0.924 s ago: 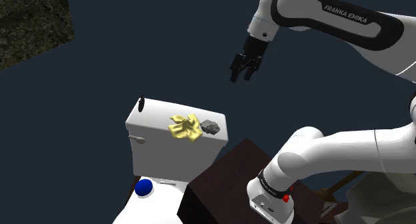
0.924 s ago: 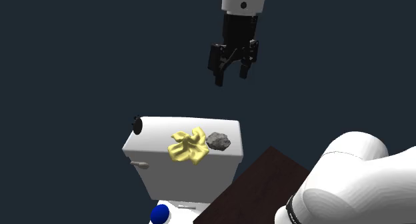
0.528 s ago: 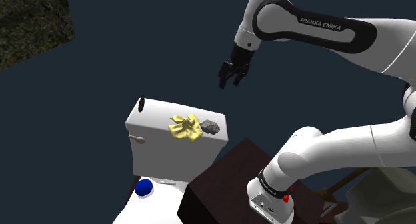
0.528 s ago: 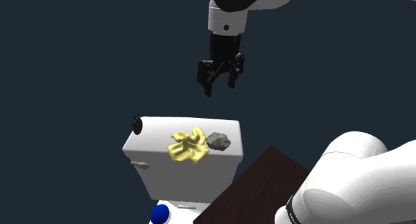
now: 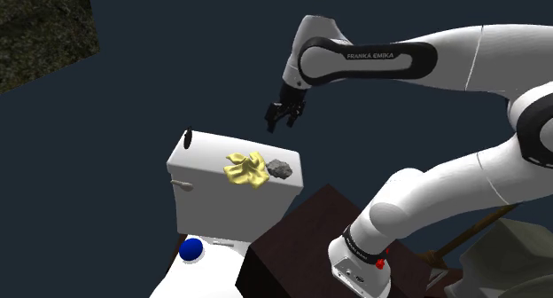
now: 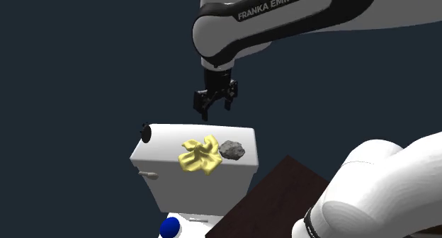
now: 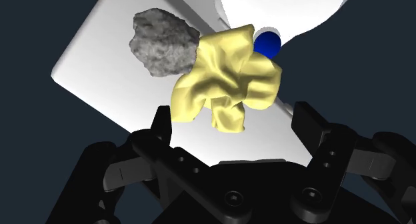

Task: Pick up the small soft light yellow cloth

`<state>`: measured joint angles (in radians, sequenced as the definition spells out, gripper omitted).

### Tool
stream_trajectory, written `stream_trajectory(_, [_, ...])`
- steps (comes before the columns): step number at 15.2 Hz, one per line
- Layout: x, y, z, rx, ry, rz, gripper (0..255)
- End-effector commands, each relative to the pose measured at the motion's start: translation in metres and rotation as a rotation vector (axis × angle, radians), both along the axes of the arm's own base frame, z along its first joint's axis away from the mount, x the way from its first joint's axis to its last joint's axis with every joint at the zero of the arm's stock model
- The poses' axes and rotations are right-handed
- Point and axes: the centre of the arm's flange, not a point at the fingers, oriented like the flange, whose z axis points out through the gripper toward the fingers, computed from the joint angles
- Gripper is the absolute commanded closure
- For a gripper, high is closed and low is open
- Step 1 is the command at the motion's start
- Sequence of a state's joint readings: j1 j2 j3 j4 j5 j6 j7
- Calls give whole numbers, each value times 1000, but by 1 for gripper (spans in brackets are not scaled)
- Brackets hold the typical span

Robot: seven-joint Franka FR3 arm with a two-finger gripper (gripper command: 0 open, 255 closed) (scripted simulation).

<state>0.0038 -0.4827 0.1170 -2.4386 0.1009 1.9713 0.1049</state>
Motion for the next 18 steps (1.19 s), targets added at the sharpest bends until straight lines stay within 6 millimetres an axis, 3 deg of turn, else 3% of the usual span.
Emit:
stream_trajectory(1, [18, 4, -21, -6, -6, 5, 0])
stream_trajectory(16, [130, 42, -178, -57, -36, 42, 0])
stream_trajectory(18, [137, 44, -193, -60, -38, 44, 0])
